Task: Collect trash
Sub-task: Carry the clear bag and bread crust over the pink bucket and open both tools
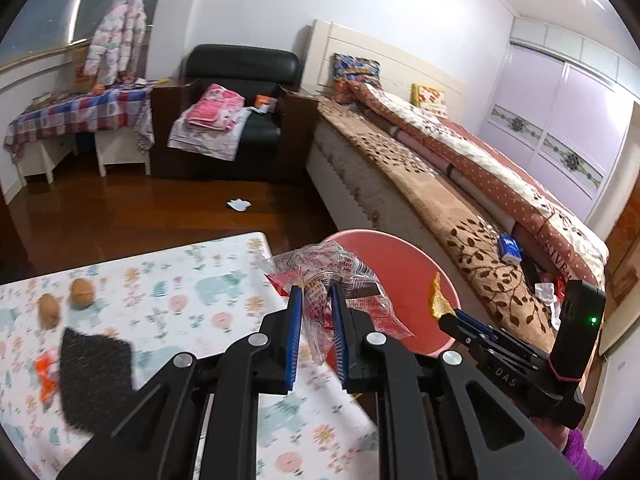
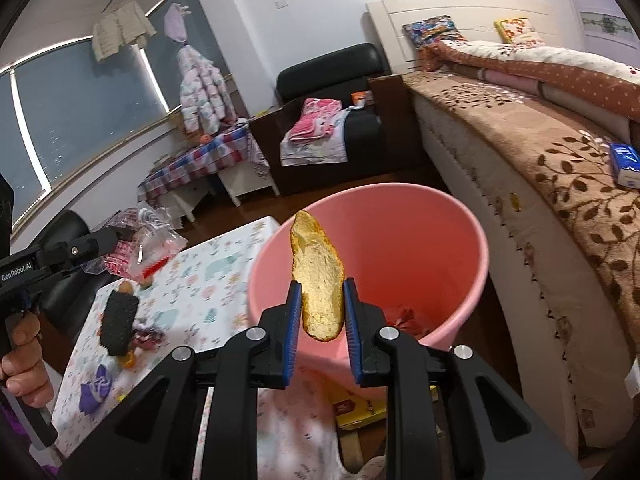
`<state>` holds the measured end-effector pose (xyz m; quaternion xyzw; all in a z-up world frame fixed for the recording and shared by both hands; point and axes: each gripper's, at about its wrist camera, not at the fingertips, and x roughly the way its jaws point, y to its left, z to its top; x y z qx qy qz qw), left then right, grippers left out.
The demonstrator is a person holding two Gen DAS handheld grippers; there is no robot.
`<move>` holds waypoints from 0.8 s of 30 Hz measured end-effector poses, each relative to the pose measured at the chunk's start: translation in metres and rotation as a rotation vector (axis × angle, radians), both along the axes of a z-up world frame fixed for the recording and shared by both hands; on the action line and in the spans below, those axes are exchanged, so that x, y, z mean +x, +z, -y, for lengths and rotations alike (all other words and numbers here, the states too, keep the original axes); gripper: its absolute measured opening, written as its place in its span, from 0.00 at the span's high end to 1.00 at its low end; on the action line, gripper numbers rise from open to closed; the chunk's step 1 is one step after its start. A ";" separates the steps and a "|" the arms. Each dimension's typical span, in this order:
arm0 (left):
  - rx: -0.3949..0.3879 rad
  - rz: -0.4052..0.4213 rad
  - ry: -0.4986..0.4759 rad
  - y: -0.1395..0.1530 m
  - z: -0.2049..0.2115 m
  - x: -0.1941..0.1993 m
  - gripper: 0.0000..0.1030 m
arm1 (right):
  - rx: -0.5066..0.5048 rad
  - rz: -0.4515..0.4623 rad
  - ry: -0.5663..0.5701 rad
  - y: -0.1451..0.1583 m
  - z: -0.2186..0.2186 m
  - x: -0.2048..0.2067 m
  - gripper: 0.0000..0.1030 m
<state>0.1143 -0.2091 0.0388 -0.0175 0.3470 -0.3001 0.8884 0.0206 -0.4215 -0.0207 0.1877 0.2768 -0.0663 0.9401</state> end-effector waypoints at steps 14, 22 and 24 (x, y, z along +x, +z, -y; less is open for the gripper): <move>0.077 -0.063 -0.090 -0.045 0.077 0.029 0.86 | -0.005 -0.032 -0.059 -0.018 0.021 0.005 0.79; 0.100 -0.079 -0.104 -0.062 0.094 0.034 0.84 | 0.009 -0.051 -0.067 -0.026 0.022 0.010 0.79; 0.098 -0.079 -0.105 -0.063 0.096 0.035 0.83 | 0.014 -0.052 -0.069 -0.028 0.022 0.010 0.79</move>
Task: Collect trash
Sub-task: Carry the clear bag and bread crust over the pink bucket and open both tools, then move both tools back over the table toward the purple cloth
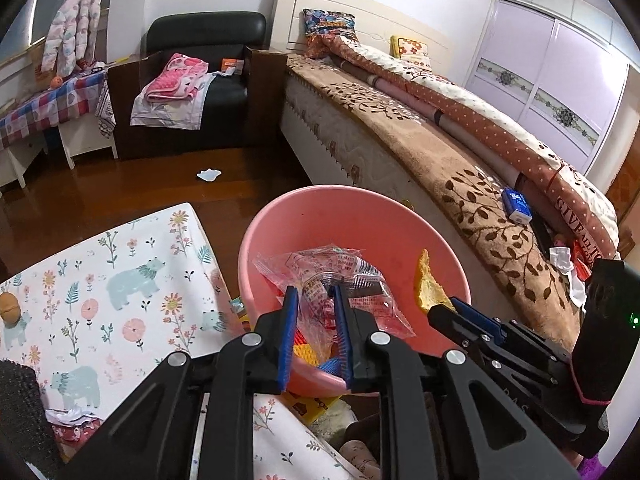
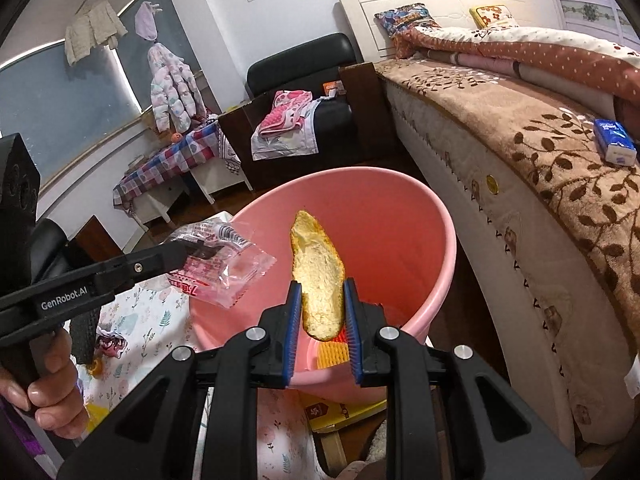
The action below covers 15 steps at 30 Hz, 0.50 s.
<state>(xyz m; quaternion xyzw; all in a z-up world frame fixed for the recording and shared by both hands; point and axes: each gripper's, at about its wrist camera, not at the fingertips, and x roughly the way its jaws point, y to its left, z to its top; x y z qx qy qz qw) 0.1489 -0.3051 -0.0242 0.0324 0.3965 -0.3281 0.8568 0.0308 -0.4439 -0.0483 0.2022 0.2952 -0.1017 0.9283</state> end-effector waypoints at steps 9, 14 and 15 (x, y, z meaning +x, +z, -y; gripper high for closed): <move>-0.012 0.009 -0.005 0.000 0.001 0.001 0.68 | 0.028 0.001 -0.013 -0.002 0.005 0.003 0.68; -0.026 0.009 0.004 0.005 -0.002 0.001 0.68 | 0.026 0.005 -0.020 -0.001 0.005 0.000 0.67; -0.031 0.013 0.005 0.007 -0.003 0.000 0.68 | 0.027 0.008 -0.020 -0.001 0.004 -0.001 0.67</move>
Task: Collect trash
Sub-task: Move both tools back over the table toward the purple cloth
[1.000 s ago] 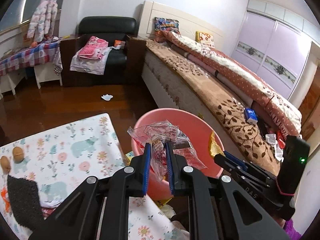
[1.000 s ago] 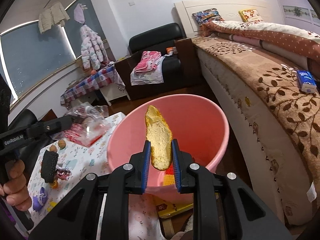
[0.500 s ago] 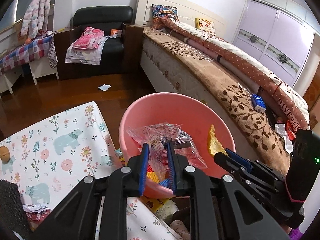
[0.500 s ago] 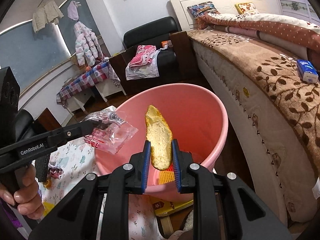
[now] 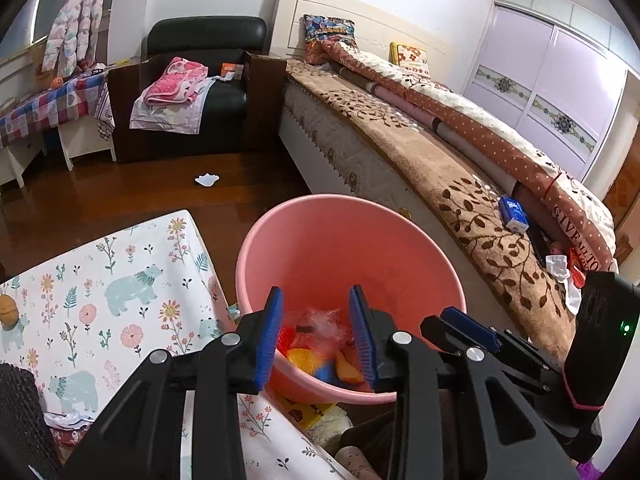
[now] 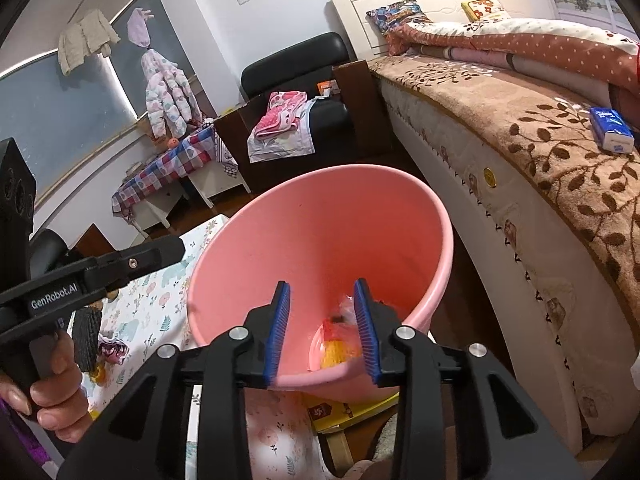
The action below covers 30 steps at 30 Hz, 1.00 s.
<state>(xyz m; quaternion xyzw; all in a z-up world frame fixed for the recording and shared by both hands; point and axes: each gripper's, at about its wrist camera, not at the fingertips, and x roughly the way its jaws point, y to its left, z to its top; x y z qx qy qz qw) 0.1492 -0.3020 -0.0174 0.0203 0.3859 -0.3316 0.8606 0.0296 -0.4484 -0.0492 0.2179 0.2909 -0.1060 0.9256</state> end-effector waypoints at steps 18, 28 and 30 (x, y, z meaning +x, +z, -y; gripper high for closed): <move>-0.068 0.132 0.035 0.072 -0.066 -0.033 0.54 | -0.049 0.076 0.068 0.037 -0.036 -0.023 0.59; -0.035 0.202 0.175 0.104 -0.162 -0.052 0.50 | -0.093 0.093 0.187 0.051 -0.081 -0.027 0.59; -0.017 0.214 0.203 0.106 -0.182 -0.059 0.49 | -0.095 0.093 0.211 0.052 -0.089 -0.027 0.59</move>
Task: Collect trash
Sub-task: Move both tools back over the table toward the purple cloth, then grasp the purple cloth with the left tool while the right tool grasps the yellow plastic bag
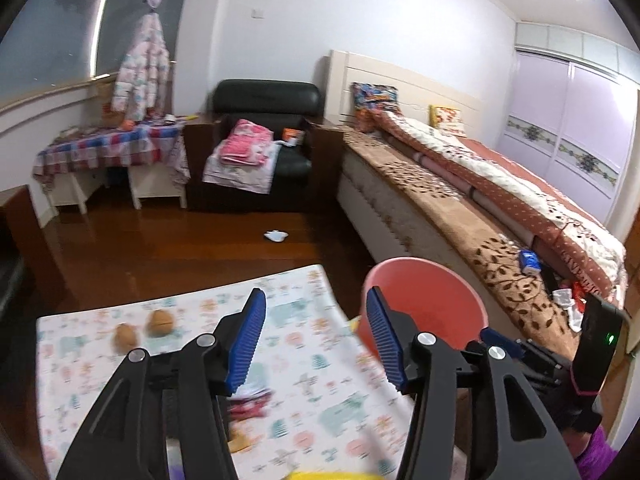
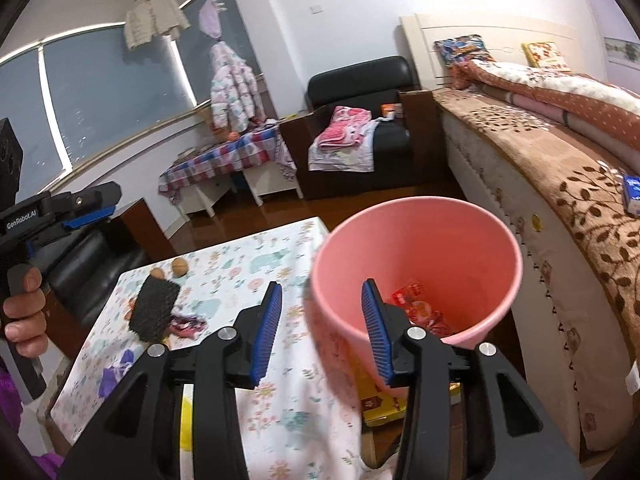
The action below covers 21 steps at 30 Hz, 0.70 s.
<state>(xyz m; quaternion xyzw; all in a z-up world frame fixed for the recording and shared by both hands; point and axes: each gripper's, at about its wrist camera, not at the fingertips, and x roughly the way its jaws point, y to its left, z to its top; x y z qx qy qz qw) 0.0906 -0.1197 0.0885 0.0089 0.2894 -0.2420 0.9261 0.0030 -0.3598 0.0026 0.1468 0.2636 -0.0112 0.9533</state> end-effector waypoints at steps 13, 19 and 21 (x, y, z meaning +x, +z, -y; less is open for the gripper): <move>0.041 -0.080 0.156 -0.028 -0.097 -0.031 0.48 | 0.015 -0.022 0.232 0.001 -0.053 0.000 0.59; 0.064 -0.142 0.181 -0.055 -0.117 -0.046 0.48 | 0.004 -0.077 0.321 -0.006 -0.076 0.003 0.59; 0.072 -0.167 0.190 -0.065 -0.122 -0.050 0.48 | -0.004 -0.097 0.352 -0.008 -0.085 0.004 0.59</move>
